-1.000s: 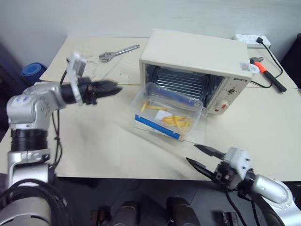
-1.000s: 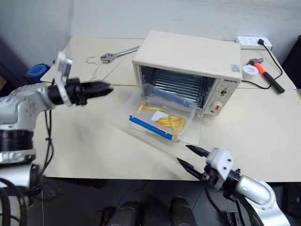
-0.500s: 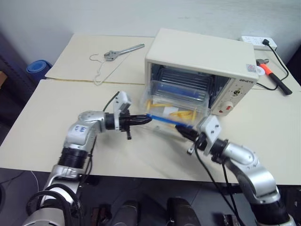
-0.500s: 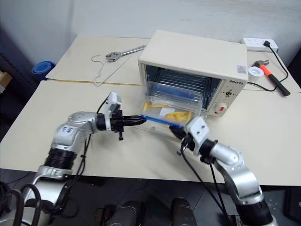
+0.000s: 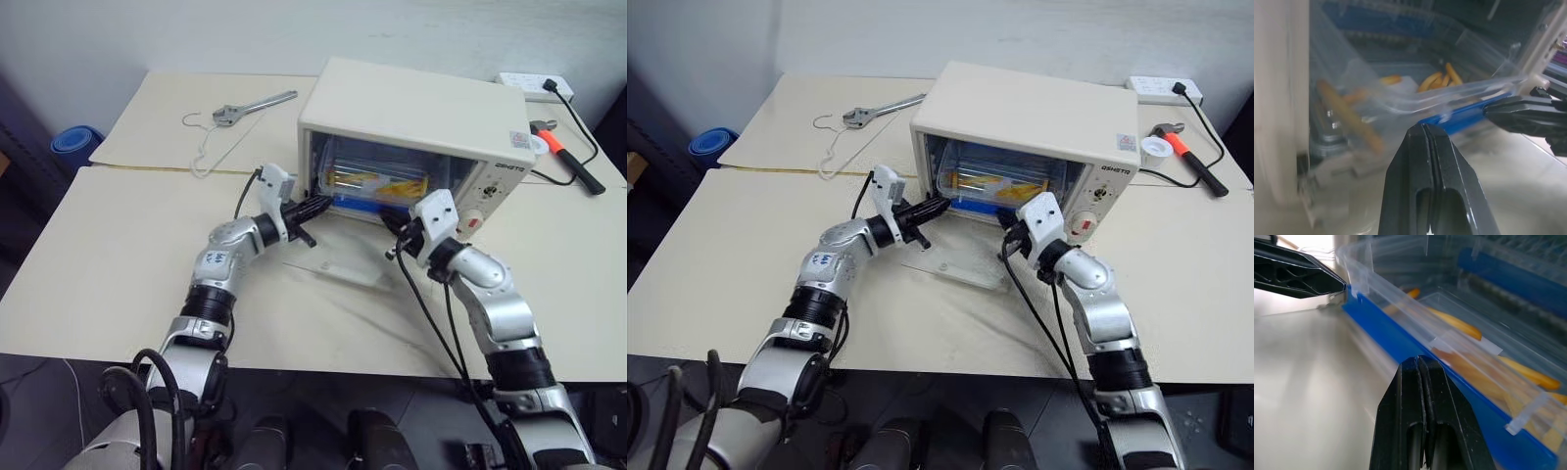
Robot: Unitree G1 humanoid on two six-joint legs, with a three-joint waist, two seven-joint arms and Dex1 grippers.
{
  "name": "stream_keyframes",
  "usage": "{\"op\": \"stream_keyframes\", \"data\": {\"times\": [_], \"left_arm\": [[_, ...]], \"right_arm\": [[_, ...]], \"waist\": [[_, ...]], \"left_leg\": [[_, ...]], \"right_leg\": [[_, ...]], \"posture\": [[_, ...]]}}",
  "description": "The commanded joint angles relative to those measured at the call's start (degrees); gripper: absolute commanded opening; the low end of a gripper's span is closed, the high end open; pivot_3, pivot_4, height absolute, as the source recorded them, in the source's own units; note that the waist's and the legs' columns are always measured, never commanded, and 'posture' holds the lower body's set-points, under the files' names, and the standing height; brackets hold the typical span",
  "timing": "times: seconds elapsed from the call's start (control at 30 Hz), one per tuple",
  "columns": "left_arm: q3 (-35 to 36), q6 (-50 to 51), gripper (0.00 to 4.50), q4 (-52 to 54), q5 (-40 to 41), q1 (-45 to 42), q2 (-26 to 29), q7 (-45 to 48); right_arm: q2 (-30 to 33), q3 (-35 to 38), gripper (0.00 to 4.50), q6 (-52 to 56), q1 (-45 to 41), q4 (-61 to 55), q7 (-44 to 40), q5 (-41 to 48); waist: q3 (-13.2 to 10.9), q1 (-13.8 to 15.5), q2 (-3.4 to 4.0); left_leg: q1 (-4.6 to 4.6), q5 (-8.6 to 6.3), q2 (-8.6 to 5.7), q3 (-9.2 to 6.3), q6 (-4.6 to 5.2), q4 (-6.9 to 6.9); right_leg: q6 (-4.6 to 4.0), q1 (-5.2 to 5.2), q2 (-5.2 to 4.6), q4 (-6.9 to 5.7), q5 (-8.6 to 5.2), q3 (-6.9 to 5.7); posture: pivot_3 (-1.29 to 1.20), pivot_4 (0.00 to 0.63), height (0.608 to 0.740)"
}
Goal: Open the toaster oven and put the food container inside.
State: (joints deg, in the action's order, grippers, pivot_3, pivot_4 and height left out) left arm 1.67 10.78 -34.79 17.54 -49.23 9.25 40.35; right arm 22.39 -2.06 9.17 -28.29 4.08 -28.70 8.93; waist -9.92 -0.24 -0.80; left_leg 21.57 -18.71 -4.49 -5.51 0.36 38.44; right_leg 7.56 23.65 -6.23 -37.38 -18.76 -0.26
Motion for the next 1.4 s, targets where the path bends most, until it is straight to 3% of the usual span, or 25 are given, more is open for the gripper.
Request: {"op": "stream_keyframes", "data": {"times": [0.03,0.1,0.2,0.37,0.47,0.63,0.83,1.0,1.17,1.2,1.4], "left_arm": [[0.63,-1.97,0.00,4.56,0.42,1.70,2.62,3.81],[0.72,-0.67,0.00,10.33,1.47,5.28,6.24,7.41],[2.77,4.29,0.54,20.13,6.47,12.26,13.74,15.23],[6.31,-1.58,1.98,25.39,9.61,22.15,24.31,28.30],[8.82,1.35,2.86,29.14,13.01,26.72,29.88,33.14],[11.17,5.76,4.46,38.35,18.04,31.07,31.37,32.12],[12.35,11.14,4.46,43.05,23.52,34.91,31.99,32.48],[17.66,13.51,4.46,40.16,26.54,31.01,27.25,20.31],[18.51,6.21,4.46,38.02,19.36,32.77,26.19,16.16],[17.76,2.30,4.46,36.91,16.28,35.16,27.30,18.23],[16.65,-12.13,4.50,33.58,6.46,45.96,31.89,23.71]], "right_arm": [[1.70,0.97,0.05,-0.95,1.79,-5.62,-2.66,1.07],[4.03,2.70,0.05,1.57,5.31,-12.11,-4.85,3.56],[7.88,9.22,0.00,6.46,12.59,-20.97,-6.44,9.43],[16.83,16.68,0.00,7.59,25.04,-20.86,-12.67,10.58],[21.97,12.12,0.00,-4.40,29.80,-12.23,-20.11,4.00],[15.73,9.18,0.00,-12.79,26.55,-6.29,-23.03,6.56],[8.41,10.25,0.00,-19.85,21.69,-3.51,-23.96,11.28],[3.18,15.80,0.00,-15.44,15.71,-7.79,-19.93,23.58],[4.39,18.35,0.00,-6.22,12.53,-13.25,-17.74,32.08],[7.31,17.23,0.00,-5.37,14.10,-14.72,-21.48,31.21],[19.40,12.52,1.93,-11.36,24.73,-13.86,-38.59,22.25]], "waist": [[0.00,-0.08,0.00],[0.01,-0.25,0.02],[0.00,-0.96,0.06],[-0.02,-0.73,0.11],[-0.02,-0.16,0.14],[-0.04,0.00,0.23],[-0.03,-0.13,0.27],[-0.05,0.13,0.30],[-0.04,0.11,0.31],[-0.04,0.11,0.31],[-0.02,0.19,0.35]], "left_leg": [[0.00,0.00,-0.02,0.00,0.00,-0.01],[0.00,0.00,-0.02,0.01,0.00,-0.14],[0.00,-0.01,0.04,-0.02,-0.02,-0.29],[-0.15,-0.02,0.05,-0.07,-0.01,-0.25],[-0.34,-0.01,0.06,0.00,-0.01,-0.28],[-0.36,-0.01,0.11,0.03,0.00,-0.28],[-0.37,-0.01,0.15,0.05,-0.02,-0.33],[-0.35,0.00,0.17,0.02,-0.04,-0.24],[-0.36,-0.02,0.17,-0.04,-0.07,-0.31],[-0.36,-0.03,0.18,-0.06,-0.08,-0.36],[-0.29,-0.09,0.16,-0.01,0.01,-0.55]], "right_leg": [[0.00,0.05,-0.02,-0.06,0.00,-0.01],[0.00,0.09,-0.02,-0.04,0.00,-0.01],[0.00,0.18,-0.07,-0.03,0.00,0.01],[-0.01,-0.18,-0.20,0.53,0.00,0.04],[-0.01,-0.32,-0.18,0.59,0.00,0.10],[-0.01,-0.30,-0.21,0.53,0.00,0.57],[-0.01,-0.24,-0.17,0.50,0.00,0.52],[-0.02,-0.26,-0.16,0.50,0.00,0.50],[-0.02,-0.24,-0.14,0.52,0.00,0.40],[-0.02,-0.24,-0.14,0.54,0.00,0.42],[-0.03,-0.25,-0.15,0.90,0.00,0.41]], "posture": [[0.00,0.150,0.740],[0.00,0.150,0.740],[0.00,0.150,0.740],[0.00,0.150,0.740],[0.00,0.150,0.740],[0.00,0.150,0.740],[0.00,0.150,0.740],[0.00,0.150,0.740],[0.00,0.150,0.740],[0.00,0.150,0.740],[0.00,0.150,0.740]]}}
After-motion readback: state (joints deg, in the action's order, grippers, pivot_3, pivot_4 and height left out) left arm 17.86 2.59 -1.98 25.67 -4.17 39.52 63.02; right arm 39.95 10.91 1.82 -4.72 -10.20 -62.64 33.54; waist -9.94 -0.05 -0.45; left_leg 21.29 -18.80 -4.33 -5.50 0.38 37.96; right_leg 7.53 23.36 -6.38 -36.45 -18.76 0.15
